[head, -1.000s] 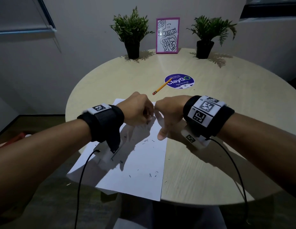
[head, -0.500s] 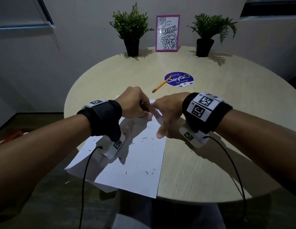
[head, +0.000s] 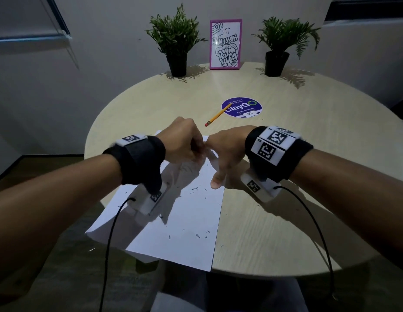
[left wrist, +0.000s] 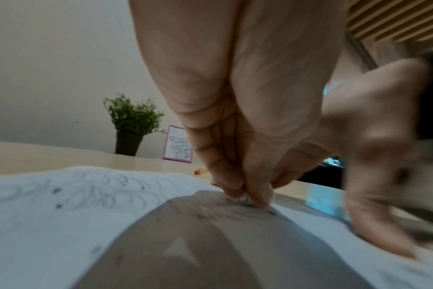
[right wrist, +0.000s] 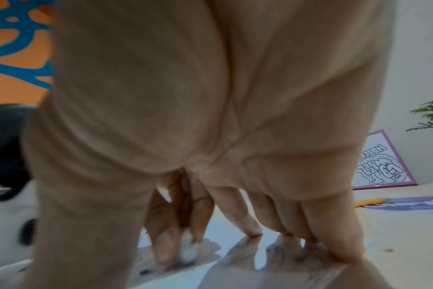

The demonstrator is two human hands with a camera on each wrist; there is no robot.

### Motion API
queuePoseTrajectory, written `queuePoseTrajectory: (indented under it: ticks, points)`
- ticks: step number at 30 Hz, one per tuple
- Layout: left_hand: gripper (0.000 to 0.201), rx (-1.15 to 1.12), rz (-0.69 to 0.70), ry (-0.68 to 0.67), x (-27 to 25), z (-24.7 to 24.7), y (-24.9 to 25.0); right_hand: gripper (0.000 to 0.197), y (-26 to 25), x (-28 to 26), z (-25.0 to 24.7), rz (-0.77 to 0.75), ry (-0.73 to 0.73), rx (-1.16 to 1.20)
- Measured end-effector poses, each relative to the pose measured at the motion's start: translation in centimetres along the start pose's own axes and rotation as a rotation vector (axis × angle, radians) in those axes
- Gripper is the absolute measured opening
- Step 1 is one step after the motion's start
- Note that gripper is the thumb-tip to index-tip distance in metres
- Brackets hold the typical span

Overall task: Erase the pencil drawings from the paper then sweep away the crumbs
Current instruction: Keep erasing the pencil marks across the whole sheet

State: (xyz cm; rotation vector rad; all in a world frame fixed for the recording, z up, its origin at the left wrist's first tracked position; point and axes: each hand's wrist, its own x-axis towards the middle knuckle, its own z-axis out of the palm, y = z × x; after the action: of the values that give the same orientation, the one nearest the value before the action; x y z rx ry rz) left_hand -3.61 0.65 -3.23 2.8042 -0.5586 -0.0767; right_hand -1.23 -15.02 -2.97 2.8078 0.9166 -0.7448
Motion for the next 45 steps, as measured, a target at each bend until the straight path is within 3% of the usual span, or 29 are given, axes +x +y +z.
queuePoseTrajectory:
  ticks: [5, 7, 11, 14, 20, 23, 26, 30, 35, 40, 45]
  points:
    - [0.008, -0.045, 0.089, -0.106, -2.2, 0.7, 1.3, 0.066, 0.1, -0.1, 0.1, -0.021, -0.009, 0.038]
    - [0.010, -0.060, 0.070, -0.081, -1.4, 0.4, 1.1, 0.055, 0.2, -0.3, 0.1, -0.037, 0.002, 0.064]
    - [0.014, -0.099, -0.048, 0.055, 0.3, 0.2, 0.6, 0.064, 0.2, -0.4, 0.0, -0.046, 0.015, 0.070]
    - [0.013, -0.076, -0.018, 0.024, 0.0, 0.8, 1.1, 0.054, 0.3, -0.5, 0.1, -0.043, 0.003, 0.078]
    - [0.012, -0.086, 0.041, -0.141, -1.6, 0.7, 2.0, 0.063, 0.1, -0.4, 0.1, -0.008, -0.012, 0.071]
    - [0.013, -0.032, -0.023, -0.074, 0.1, -0.1, 1.6, 0.055, 0.1, -0.7, 0.0, -0.032, 0.004, 0.057]
    - [0.011, -0.082, -0.117, -0.026, 1.0, -0.4, 0.9, 0.063, 0.2, -0.9, 0.0, -0.011, 0.009, 0.028]
    - [0.015, -0.065, -0.023, -0.094, -0.4, 0.2, 1.6, 0.055, 0.1, -1.0, 0.0, -0.056, 0.013, 0.043]
    - [0.016, -0.107, -0.027, -0.208, -1.3, 0.2, 1.7, 0.050, 0.1, -1.0, 0.1, -0.026, 0.014, 0.027]
    - [0.013, -0.084, -0.098, -0.037, 0.9, -0.8, 0.9, 0.052, -0.1, -1.3, -0.1, -0.011, 0.011, 0.021]
    - [0.011, -0.001, 0.042, -0.106, -1.5, 0.3, 1.9, 0.050, -0.1, -0.9, 0.0, -0.022, -0.003, 0.057]
